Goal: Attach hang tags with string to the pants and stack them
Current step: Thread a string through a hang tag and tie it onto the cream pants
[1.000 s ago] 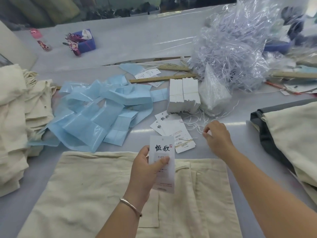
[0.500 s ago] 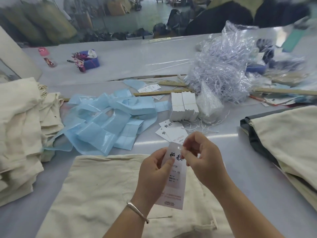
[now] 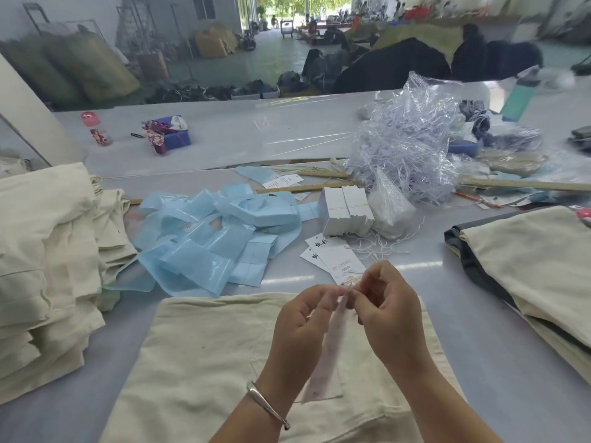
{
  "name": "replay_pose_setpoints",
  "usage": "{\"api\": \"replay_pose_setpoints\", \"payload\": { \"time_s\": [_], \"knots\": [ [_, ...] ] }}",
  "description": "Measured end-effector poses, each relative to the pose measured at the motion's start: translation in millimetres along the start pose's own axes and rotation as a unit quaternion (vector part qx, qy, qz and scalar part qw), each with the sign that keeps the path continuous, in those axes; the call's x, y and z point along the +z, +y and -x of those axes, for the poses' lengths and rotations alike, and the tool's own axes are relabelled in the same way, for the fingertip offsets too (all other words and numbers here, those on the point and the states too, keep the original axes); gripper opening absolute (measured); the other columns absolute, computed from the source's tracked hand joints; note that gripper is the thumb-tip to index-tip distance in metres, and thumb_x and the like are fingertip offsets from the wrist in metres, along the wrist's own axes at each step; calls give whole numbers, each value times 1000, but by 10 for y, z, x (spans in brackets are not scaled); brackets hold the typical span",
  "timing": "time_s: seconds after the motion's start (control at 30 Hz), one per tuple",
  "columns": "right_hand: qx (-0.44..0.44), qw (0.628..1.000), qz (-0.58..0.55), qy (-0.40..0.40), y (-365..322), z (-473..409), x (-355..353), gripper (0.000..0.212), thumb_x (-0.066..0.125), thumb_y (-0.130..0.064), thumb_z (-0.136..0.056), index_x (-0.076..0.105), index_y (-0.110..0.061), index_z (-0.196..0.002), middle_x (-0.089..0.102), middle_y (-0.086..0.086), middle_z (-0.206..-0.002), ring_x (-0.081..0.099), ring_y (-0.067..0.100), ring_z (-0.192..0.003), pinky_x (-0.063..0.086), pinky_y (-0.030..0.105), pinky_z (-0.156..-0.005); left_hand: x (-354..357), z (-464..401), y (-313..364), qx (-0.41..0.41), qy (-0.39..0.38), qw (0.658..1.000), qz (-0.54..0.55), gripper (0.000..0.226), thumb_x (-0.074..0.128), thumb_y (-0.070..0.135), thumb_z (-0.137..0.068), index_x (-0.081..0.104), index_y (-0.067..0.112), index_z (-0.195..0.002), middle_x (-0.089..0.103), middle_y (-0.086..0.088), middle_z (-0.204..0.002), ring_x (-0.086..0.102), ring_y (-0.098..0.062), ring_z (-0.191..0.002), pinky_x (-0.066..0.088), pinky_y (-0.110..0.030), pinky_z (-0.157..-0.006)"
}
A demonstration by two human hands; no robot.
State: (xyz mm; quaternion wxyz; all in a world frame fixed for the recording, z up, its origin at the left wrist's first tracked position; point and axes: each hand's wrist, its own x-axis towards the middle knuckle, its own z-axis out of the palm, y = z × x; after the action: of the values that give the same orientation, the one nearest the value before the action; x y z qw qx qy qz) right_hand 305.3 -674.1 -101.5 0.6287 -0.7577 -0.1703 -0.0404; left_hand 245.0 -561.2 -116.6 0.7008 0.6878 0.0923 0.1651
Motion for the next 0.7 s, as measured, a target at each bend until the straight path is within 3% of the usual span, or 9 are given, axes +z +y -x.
{"api": "replay_pose_setpoints", "payload": {
  "time_s": [0.07, 0.17, 0.3, 0.5, 0.7],
  "knots": [
    [14, 999, -40, -5, -8, 63, -44, 24, 66, 11, -79, 49, -7, -75, 61, 9, -64, 55, 21, -53, 46, 34, -53, 8, -22, 3, -8, 9, 1000, 28, 25, 54, 25, -98, 75, 13, -91, 74, -6, -89, 67, -16, -86, 51, -26, -68],
    [23, 997, -73, -19, -15, 140, -142, 23, 66, 12, -79, 51, -5, -76, 63, 10, -65, 59, 14, -52, 47, 25, -50, 82, -71, 13, 12, -13, 1000, 11, 8, 67, 15, -84, 73, 19, -84, 72, -6, -78, 67, -15, -77, 53, -30, -73],
    [38, 994, -99, -34, 22, 141, -368, 23, 68, 13, -77, 51, -3, -74, 65, 7, -61, 66, 19, -59, 50, 25, -51, 250, -152, 38, 30, -60, 998, 2, 15, 66, 11, -79, 69, 24, -87, 68, -2, -74, 65, -16, -68, 53, -29, -70],
    [48, 991, -117, -50, 122, 74, -753, 28, 69, 14, -76, 51, -7, -72, 66, 12, -61, 65, 28, -61, 50, 27, -52, 500, -268, 86, 27, -154, 987, -49, 21, 64, 13, -80, 66, 19, -101, 69, 2, -79, 66, -12, -76, 51, -28, -72],
    [84, 992, -88, -23, 272, 47, -948, 27, 70, 12, -75, 54, -10, -73, 69, 9, -67, 66, 25, -64, 51, 34, -56, 794, -265, 6, 39, -170, 977, -122, 25, 54, 4, -91, 57, 27, -100, 58, 9, -79, 59, -7, -74, 47, -21, -71]
  ]
}}
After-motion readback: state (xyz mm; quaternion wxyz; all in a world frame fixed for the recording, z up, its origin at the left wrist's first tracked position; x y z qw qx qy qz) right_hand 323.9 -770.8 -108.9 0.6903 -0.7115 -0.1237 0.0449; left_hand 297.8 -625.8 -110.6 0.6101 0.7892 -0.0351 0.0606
